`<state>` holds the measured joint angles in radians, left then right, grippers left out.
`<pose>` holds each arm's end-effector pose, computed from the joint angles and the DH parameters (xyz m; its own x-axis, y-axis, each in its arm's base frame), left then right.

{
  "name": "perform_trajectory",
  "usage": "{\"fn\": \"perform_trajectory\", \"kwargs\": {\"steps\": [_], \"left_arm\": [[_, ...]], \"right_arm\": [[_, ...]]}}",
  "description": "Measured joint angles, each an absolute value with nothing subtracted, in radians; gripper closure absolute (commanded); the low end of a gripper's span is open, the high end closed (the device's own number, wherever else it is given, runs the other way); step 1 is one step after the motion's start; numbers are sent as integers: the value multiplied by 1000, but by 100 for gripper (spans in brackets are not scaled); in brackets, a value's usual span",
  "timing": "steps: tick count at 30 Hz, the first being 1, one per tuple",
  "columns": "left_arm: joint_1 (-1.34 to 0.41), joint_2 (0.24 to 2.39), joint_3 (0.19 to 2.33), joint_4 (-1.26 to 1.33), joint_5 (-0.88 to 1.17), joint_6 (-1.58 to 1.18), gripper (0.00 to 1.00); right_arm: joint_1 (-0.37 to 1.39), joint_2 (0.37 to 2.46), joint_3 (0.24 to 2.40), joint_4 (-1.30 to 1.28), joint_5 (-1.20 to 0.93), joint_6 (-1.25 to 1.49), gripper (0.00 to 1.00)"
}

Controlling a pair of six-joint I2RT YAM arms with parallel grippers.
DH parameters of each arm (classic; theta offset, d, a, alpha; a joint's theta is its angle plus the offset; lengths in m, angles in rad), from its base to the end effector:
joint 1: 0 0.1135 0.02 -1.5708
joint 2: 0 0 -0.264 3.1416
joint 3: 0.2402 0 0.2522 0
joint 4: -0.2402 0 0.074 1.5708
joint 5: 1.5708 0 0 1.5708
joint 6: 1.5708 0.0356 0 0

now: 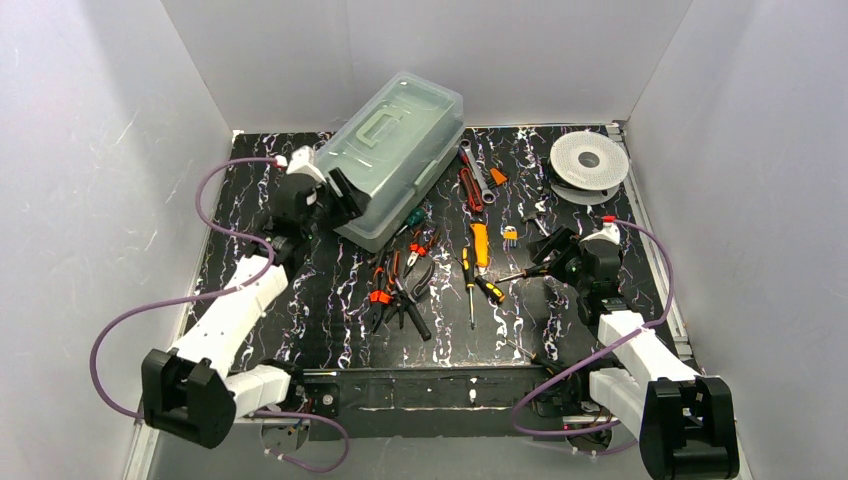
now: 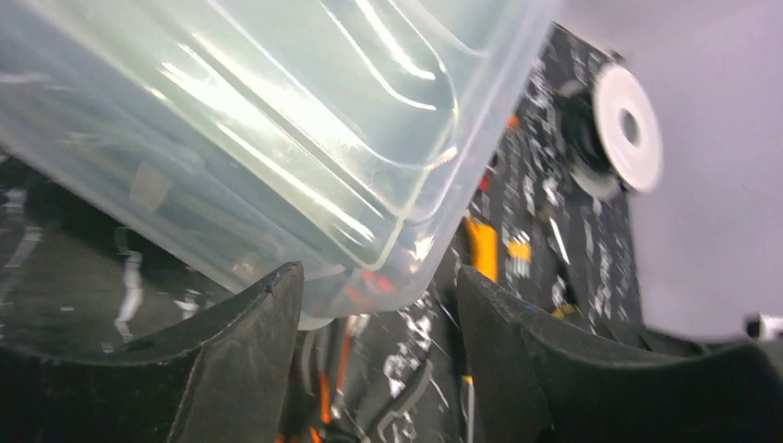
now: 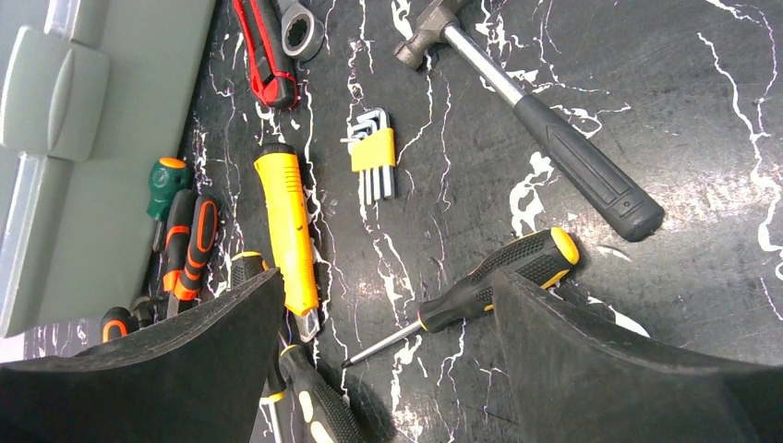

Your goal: Pack the tool kit

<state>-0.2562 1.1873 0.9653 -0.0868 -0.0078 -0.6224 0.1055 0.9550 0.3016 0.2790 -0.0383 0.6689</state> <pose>0.2688 -0.0701 0.3296 -0.3824 -0.5025 -0.7754 0.0287 0.8324 -0.5535 0.1992 0.0225 0.1877 -0.3725 0.5837 -0.7215 0.1152 0.8005 0.5882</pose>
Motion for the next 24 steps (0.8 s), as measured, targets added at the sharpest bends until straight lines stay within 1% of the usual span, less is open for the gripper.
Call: {"fn": "perform_trajectory", "kwargs": {"steps": [2, 4, 7, 8, 12, 16, 19, 24], "left_arm": [[-317, 1138, 914, -49, 34, -636, 35], [-328, 1124, 916, -45, 36, -630, 26], [-323, 1114, 966, -94, -14, -585, 10], [-321, 1116, 996, -121, -33, -567, 3], [-300, 1172, 1217, -254, -102, -462, 2], [-240, 1325, 1499, -372, -99, -370, 2], [-184, 1460, 1633, -424, -41, -334, 2], [-132, 1695, 1760, -504, 56, -297, 2]], "right_arm": [[106, 955, 303, 278, -36, 667, 10], [107, 955, 307, 274, -33, 664, 10], [107, 955, 310, 265, -33, 660, 10], [107, 956, 311, 263, -33, 658, 10], [107, 960, 314, 263, -36, 654, 10], [113, 979, 316, 264, -46, 651, 10], [117, 995, 321, 265, -58, 649, 9], [127, 1023, 337, 265, -83, 640, 9]]}}
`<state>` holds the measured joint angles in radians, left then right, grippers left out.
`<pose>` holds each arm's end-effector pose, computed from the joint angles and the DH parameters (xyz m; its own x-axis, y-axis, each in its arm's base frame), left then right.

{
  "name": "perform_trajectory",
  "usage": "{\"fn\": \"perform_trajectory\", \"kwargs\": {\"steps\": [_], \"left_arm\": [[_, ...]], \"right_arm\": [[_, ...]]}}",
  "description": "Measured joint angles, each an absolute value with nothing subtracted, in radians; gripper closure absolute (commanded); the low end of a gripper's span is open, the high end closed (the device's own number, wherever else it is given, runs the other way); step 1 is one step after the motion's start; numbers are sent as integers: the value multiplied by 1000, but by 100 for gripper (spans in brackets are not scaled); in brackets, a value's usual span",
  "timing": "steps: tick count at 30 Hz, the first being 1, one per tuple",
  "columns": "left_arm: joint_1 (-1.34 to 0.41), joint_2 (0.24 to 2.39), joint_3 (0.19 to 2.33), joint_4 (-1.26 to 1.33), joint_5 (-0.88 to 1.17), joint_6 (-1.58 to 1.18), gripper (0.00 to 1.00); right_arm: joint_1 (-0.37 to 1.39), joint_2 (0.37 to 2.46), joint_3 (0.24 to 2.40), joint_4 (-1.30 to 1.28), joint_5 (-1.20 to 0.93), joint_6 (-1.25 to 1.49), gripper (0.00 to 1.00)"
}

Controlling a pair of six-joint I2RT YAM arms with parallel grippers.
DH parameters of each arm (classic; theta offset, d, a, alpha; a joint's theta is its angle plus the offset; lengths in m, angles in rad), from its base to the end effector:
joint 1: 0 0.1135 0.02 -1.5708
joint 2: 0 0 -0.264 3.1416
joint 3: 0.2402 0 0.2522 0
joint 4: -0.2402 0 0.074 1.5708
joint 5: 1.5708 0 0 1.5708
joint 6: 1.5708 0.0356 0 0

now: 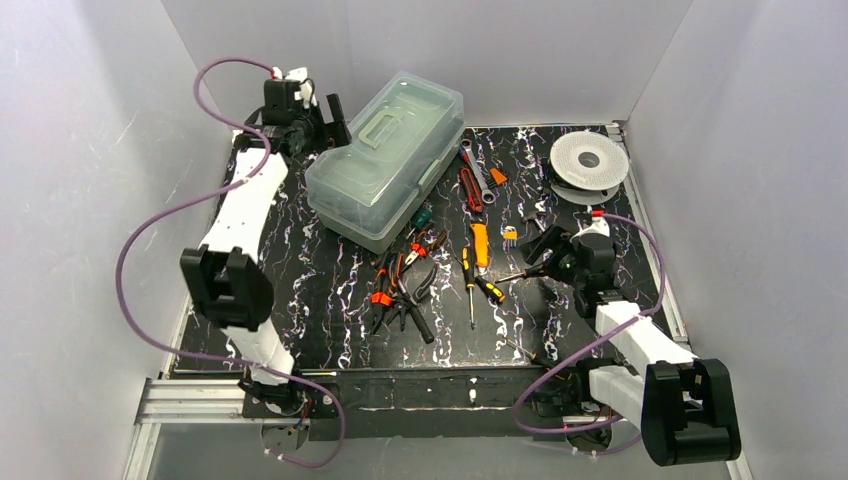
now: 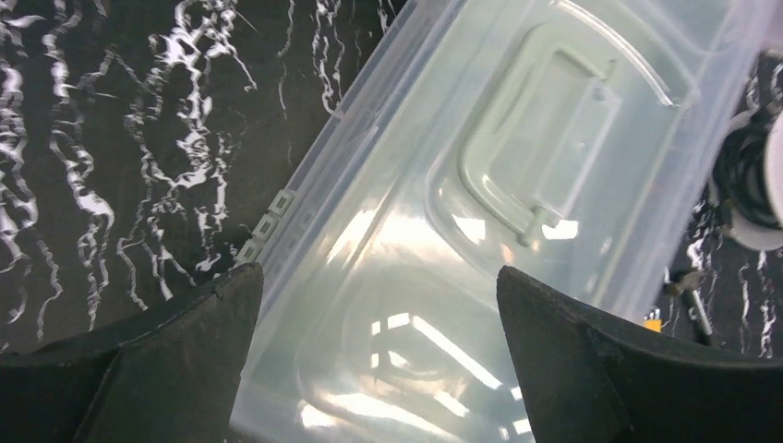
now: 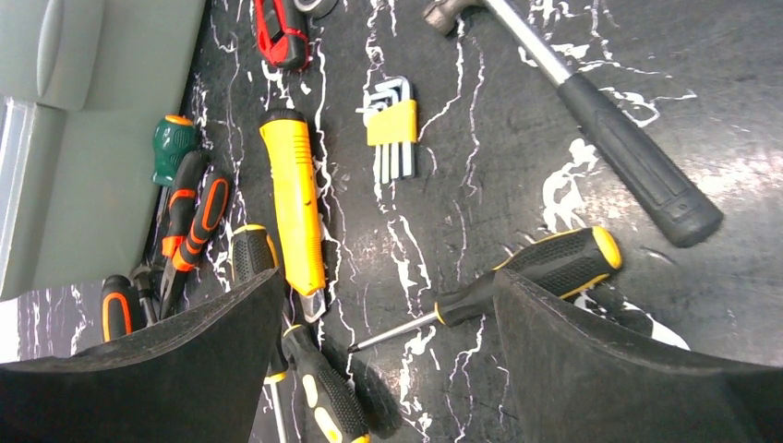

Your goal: Pack the tool kit

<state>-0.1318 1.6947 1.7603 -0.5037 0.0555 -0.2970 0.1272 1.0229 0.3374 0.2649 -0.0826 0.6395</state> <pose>0.3887 -0.0535 0.4049 -0.4551 -0.2344 -0.8590 0.0500 0.9565 -0.2875 0.2080 0.0296 0.1855 -0.4450 0.5427 -0.7124 0.0803 0.8164 0.5718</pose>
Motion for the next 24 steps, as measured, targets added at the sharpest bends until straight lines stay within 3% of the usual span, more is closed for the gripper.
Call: {"fn": "perform_trajectory", "kwargs": {"steps": [8, 16, 20, 24], "left_arm": [[-120, 1954, 1998, -561, 196, -257, 2], [-76, 1969, 2038, -503, 306, -252, 2], [-57, 2104, 2247, -479, 395, -275, 2], [-49, 2201, 2288, -420, 494, -334, 2]], "right_arm": [[238, 1201, 456, 293, -181, 597, 11], [351, 1455, 861, 243, -239, 603, 11], [385, 1571, 1092, 193, -216, 636, 10], [422, 1681, 1256, 174, -177, 695, 9]]}}
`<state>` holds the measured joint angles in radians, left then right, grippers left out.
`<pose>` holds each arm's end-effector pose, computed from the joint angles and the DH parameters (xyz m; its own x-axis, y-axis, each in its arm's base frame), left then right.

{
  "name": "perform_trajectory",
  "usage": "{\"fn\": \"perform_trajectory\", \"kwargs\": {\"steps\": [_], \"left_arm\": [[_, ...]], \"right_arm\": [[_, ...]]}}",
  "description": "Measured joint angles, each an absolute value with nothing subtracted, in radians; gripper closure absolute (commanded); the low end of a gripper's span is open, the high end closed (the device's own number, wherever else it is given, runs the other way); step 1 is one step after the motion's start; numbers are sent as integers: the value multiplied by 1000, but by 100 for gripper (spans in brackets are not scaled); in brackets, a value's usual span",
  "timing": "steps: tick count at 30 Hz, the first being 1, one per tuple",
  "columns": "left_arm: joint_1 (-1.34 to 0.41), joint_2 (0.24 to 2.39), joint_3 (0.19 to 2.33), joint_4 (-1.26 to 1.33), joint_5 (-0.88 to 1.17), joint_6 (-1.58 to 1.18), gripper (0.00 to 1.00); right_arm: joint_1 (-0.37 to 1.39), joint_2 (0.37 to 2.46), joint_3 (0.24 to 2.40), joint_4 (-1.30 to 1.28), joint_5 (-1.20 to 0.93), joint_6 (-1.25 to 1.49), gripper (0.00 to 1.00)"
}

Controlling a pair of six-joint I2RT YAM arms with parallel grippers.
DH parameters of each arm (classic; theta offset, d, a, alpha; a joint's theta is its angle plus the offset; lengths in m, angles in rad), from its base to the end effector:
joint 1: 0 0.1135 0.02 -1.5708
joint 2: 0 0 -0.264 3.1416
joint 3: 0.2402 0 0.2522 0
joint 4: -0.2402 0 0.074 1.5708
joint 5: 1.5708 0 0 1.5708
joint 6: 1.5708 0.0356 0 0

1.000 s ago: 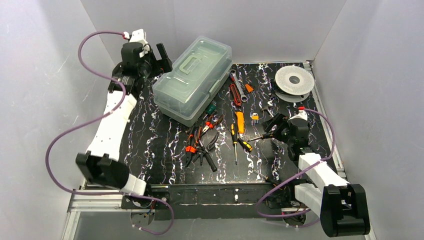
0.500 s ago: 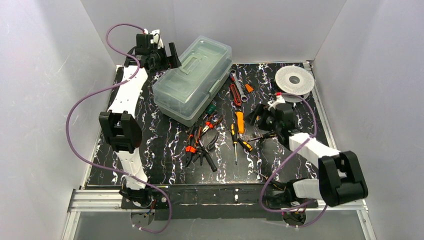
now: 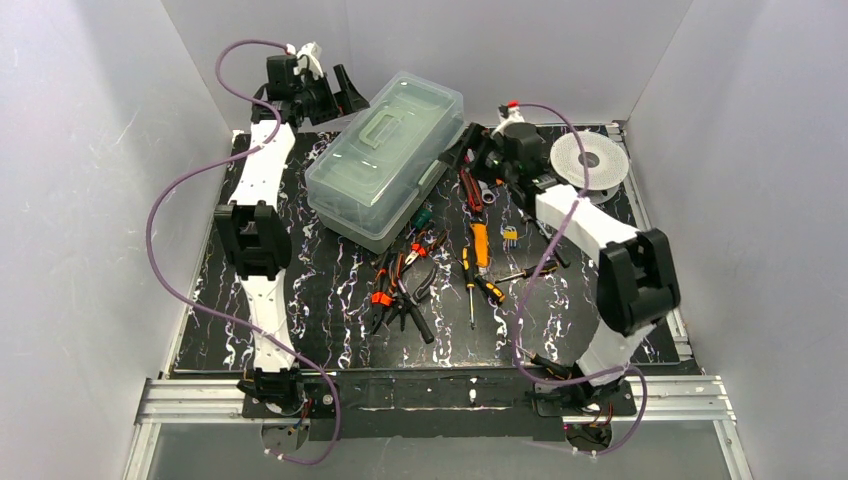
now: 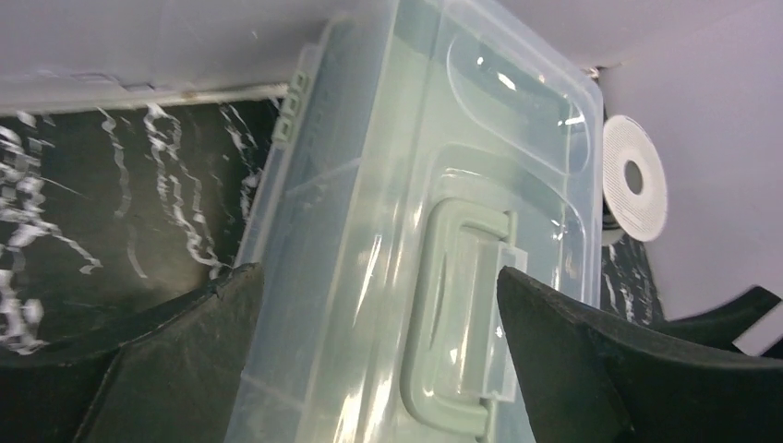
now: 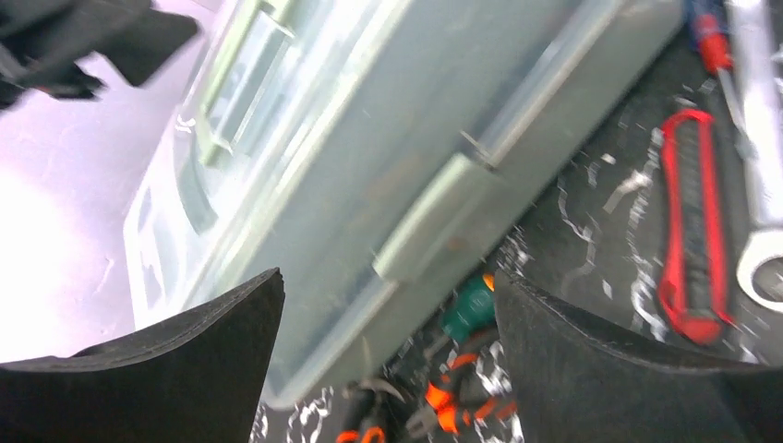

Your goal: Pack the tool kit

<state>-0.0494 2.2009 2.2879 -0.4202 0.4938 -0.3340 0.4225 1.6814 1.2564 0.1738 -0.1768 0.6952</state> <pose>0.5125 -0.0422 0.3734 -0.4695 -0.2658 -0.8420 0.3566 0.8153 -0.4563 0.3647 0.1708 0.3024 -0.5322 0.4521 -0.7158 -0.2841 0.7011 0.6540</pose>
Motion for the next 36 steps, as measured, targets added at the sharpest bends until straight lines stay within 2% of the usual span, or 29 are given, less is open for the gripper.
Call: {"fn": "perform_trajectory", "kwargs": {"steps": [8, 11, 16, 20, 23, 25, 27, 31, 33, 36], "left_arm": [[-45, 2281, 2223, -383, 617, -428, 7], [-17, 2254, 2166, -366, 631, -444, 7], [66, 2093, 1927, -340, 665, -483, 9], [122, 1949, 1753, -332, 607, -467, 12], [150, 1780, 1557, -305, 510, -456, 11], [153, 1565, 1298, -203, 414, -472, 9], [150, 1343, 1100, -210, 329, -492, 8], [120, 1051, 958, -324, 318, -475, 8], [106, 1003, 927, -329, 363, -471, 8], [101, 1070, 887, -270, 440, -479, 12]], "right_arm": [[536, 2003, 1641, 106, -201, 753, 7], [559, 2026, 1687, 71, -192, 753, 7], [628, 2033, 1687, 94, -133, 748, 7], [734, 2022, 1652, 145, -61, 731, 7], [840, 1969, 1576, 176, -25, 714, 7], [904, 1901, 1488, 189, -17, 705, 7], [926, 1825, 1385, 216, -37, 702, 7], [942, 1701, 1242, 227, -43, 689, 6], [953, 1642, 1213, 152, -25, 653, 5], [947, 1591, 1191, 75, -33, 630, 5]]}}
